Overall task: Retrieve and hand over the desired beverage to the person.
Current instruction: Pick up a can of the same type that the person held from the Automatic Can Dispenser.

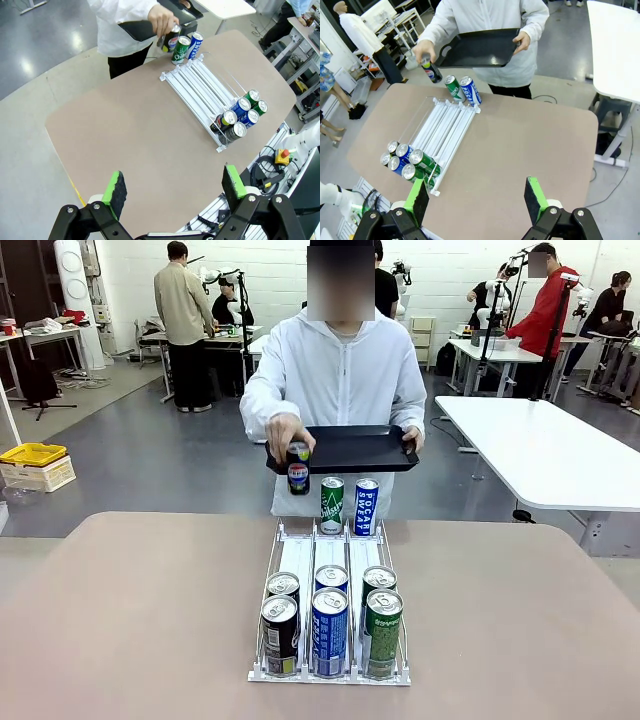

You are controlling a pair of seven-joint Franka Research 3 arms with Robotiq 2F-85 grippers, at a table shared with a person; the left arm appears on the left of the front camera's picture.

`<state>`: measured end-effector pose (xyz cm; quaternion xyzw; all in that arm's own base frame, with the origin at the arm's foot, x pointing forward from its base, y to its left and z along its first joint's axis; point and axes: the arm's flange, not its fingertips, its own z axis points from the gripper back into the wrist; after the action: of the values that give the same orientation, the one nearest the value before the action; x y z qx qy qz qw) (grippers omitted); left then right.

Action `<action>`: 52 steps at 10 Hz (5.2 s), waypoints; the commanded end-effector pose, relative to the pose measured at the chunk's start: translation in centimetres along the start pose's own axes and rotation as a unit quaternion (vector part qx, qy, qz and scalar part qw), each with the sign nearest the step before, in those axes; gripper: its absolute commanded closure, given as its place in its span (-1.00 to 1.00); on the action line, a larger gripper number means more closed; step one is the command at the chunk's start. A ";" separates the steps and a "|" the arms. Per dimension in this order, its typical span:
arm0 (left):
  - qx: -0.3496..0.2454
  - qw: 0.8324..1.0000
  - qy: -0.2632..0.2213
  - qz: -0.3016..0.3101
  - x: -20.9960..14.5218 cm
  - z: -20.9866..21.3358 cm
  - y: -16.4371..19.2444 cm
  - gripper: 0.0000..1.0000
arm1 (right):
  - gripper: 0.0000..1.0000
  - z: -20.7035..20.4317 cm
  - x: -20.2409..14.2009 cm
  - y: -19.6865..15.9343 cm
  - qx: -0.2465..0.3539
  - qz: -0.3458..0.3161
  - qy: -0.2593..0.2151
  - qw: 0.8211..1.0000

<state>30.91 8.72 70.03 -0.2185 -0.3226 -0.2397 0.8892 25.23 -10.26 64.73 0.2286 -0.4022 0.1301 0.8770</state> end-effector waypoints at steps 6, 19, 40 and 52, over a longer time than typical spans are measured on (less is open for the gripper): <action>-0.003 1.000 -0.003 0.005 0.2 0.1 -0.1 -1.00 | -1.00 -0.3 0.0 0.0 0.005 0.000 0.002 1.000; -0.003 1.000 -0.003 0.005 0.2 0.1 -0.1 -1.00 | -1.00 -0.3 0.0 0.0 0.005 0.000 0.002 1.000; 0.195 0.935 0.293 0.035 -5.2 -29.3 -23.5 -1.00 | -1.00 -0.3 0.0 0.0 0.005 0.000 0.002 1.000; 0.237 0.911 0.257 0.219 -5.7 -39.5 -27.2 -1.00 | -1.00 -0.3 0.0 0.0 0.005 0.000 0.002 1.000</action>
<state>29.01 -31.49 45.56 0.0054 -0.0615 -0.0230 0.9978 25.23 -10.14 64.74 0.2264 -0.4013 0.1304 0.8779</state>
